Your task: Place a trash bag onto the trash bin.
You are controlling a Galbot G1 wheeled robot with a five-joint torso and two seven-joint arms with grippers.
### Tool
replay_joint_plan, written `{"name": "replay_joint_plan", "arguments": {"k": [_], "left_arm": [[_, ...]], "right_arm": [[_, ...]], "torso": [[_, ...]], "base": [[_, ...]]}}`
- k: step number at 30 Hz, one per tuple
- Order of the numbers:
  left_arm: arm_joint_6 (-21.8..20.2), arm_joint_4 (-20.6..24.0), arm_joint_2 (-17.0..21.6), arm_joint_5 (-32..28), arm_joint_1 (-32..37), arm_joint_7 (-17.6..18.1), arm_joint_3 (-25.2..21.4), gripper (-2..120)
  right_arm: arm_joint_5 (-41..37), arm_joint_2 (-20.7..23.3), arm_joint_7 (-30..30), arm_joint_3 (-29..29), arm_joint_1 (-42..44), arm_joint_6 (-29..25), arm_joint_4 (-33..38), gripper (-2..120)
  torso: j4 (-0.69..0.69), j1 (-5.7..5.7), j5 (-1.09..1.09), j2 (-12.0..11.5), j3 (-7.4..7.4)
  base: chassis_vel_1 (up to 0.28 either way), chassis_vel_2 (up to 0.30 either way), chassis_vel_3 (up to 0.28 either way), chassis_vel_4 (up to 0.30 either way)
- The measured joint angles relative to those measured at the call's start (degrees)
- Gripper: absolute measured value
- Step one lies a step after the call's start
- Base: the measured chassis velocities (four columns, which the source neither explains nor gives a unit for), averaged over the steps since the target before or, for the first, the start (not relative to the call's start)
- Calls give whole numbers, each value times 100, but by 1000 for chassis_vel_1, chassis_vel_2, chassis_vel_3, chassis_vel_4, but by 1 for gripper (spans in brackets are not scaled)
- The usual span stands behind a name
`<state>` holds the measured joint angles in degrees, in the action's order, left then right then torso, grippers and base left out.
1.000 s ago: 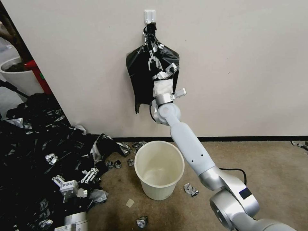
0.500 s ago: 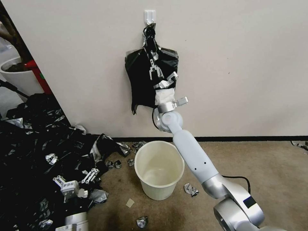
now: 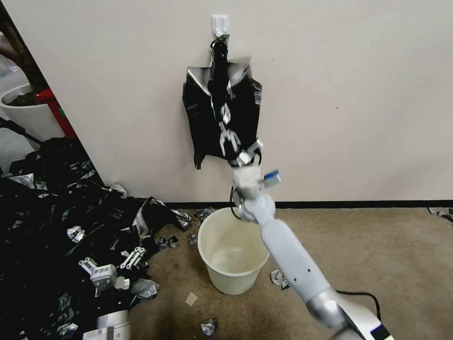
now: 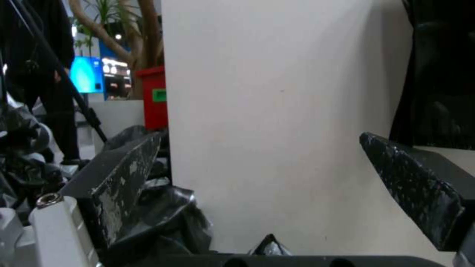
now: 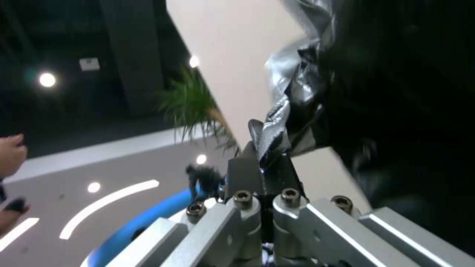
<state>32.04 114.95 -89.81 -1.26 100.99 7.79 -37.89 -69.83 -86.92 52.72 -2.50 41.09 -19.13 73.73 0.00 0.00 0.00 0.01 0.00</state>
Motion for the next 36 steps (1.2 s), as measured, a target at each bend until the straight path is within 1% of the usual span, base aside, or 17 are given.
{"name": "replay_joint_plan", "arguments": {"k": [5, 8, 13, 14, 17, 18, 20, 21, 22, 25, 26, 29, 30, 32, 33, 34, 36], "left_arm": [[-8, -28, 28, -18, -50, 12, 2, 100], [-31, -70, 142, -175, -158, 105, -2, 100], [-67, -70, 285, -406, -263, 126, -13, 100], [-75, -57, 337, -469, -297, 127, -13, 100], [-187, 157, 764, -960, -515, 148, 112, 100], [-187, 157, 764, -960, -515, 148, 112, 100], [-290, 364, 1190, -1269, -725, 160, 237, 100], [-390, 518, 1603, -1450, -920, 163, 303, 100], [-390, 518, 1603, -1450, -920, 163, 303, 100], [-817, 819, 3147, -1924, -1536, 134, 379, 100], [-817, 819, 3147, -1924, -1536, 134, 379, 100], [-1403, 1059, 4296, -2595, -2165, 118, 501, 100], [-1403, 1059, 4296, -2595, -2165, 118, 501, 100], [-1839, 1122, 5069, -3086, -2733, 98, 688, 100], [-2006, 1119, 5361, -3266, -2993, 74, 839, 100], [-2006, 1119, 5361, -3266, -2993, 74, 839, 100], [-2277, 947, 5933, -3567, -3770, -193, 1336, 100]], "right_arm": [[173, 21, 248, -22, 215, 12, -63, 0], [502, 53, 565, -85, 420, 13, -248, 0], [666, 79, 641, -145, 457, -3, -354, 0], [678, 83, 637, -159, 454, -10, -361, 0], [715, 113, 390, -207, 400, -104, -279, 0], [715, 113, 390, -207, 400, -104, -279, 0], [751, 128, 68, -221, 381, -214, -93, 0], [768, 148, -185, -221, 381, -289, 84, 0], [768, 148, -185, -221, 381, -289, 84, 0], [1034, 190, -916, -146, 453, -522, 589, 0], [1034, 190, -916, -146, 453, -522, 589, 0], [1275, 146, -1440, -40, 575, -662, 922, 0], [1275, 146, -1440, -40, 575, -662, 922, 0], [1412, 65, -1665, 24, 666, -715, 1069, 0], [1477, 31, -1720, 43, 693, -732, 1100, 0], [1477, 31, -1720, 43, 693, -732, 1100, 0], [1665, -60, -1819, 60, 751, -774, 1114, 0]], "torso": [[0, 0, 0, 0, 0], [0, 0, 0, 0, 0], [0, 0, 0, 0, 0], [0, 0, 0, 0, 0], [1, 0, -1, 0, 0], [1, 0, -1, 0, 0], [0, 0, -1, 0, 0], [1, 0, -1, 0, 0], [1, 0, -1, 0, 0], [0, 0, -1, 0, 1], [0, 0, -1, 0, 1], [-1, 0, -1, 0, 1], [-1, 0, -1, 0, 1], [0, 0, 0, 0, 1], [0, 0, -1, 0, 1], [0, 0, -1, 0, 1], [1, 0, 0, 0, 1]], "base": [[0, 0, 0, 0], [0, 0, 0, 0], [0, 0, 0, 0], [0, 0, 0, 0], [0, 0, 0, 0], [0, 0, 0, 0], [0, 0, 0, 0], [0, 0, 0, 0], [0, 0, 0, 0], [0, 0, 0, 0], [0, 0, 0, 0], [0, 0, 0, 0], [0, 0, 0, 0], [0, 0, 0, 0], [0, 0, 0, 0], [0, 0, 0, 0], [0, 0, 0, 0]]}}
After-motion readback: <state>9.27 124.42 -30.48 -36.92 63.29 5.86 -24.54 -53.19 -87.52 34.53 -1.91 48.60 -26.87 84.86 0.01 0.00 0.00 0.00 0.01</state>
